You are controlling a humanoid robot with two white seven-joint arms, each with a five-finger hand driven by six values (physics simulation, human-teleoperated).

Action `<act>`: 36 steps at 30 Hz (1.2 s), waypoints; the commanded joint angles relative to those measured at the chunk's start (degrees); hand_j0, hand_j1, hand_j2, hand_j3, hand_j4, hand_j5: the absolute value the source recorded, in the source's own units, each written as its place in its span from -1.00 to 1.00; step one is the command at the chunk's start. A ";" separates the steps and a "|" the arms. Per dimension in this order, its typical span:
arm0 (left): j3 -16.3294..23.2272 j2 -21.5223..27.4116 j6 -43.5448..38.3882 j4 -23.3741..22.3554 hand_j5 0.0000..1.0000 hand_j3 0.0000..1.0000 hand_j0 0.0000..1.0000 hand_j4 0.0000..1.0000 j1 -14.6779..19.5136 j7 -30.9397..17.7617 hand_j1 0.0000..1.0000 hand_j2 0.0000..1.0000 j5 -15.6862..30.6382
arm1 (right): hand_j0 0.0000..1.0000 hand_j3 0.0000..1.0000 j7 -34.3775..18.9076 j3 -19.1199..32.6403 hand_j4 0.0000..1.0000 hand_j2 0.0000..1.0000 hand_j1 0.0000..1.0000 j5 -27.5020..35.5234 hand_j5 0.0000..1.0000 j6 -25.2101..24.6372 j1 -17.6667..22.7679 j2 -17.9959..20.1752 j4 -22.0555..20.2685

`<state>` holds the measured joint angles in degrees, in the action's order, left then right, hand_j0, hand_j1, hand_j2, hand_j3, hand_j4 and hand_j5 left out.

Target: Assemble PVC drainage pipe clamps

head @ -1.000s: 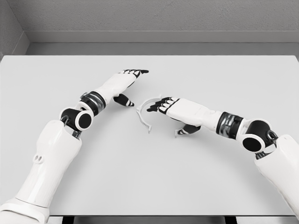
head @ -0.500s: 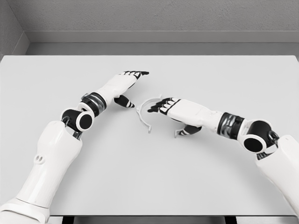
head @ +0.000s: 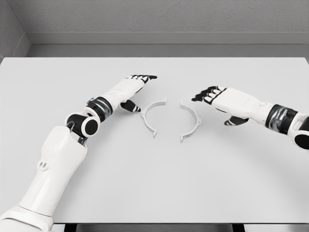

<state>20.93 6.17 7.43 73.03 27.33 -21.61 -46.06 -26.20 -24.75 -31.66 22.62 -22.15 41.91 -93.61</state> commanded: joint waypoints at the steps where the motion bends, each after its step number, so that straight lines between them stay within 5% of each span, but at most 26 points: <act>1: 0.34 -0.10 -0.04 0.18 1.00 1.00 1.00 1.00 0.00 -0.01 1.00 1.00 0.36 | 1.00 1.00 0.97 0.41 1.00 1.00 1.00 0.19 1.00 -0.12 -0.09 2.73 0.10; 11: 0.08 0.43 -0.13 1.67 1.00 1.00 1.00 1.00 -0.35 -0.01 1.00 1.00 1.06 | 1.00 1.00 0.80 0.32 1.00 1.00 1.00 -0.07 1.00 -0.12 -0.79 6.87 0.27; 36: -0.98 0.51 -0.22 3.52 1.00 1.00 1.00 1.00 -1.41 -0.10 1.00 1.00 1.06 | 1.00 1.00 0.36 0.06 1.00 1.00 1.00 0.19 1.00 -0.12 -0.27 4.14 0.01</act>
<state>19.98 6.70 7.19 76.38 25.93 -21.74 -45.14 -25.86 -24.47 -31.66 22.58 -22.41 46.19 -93.49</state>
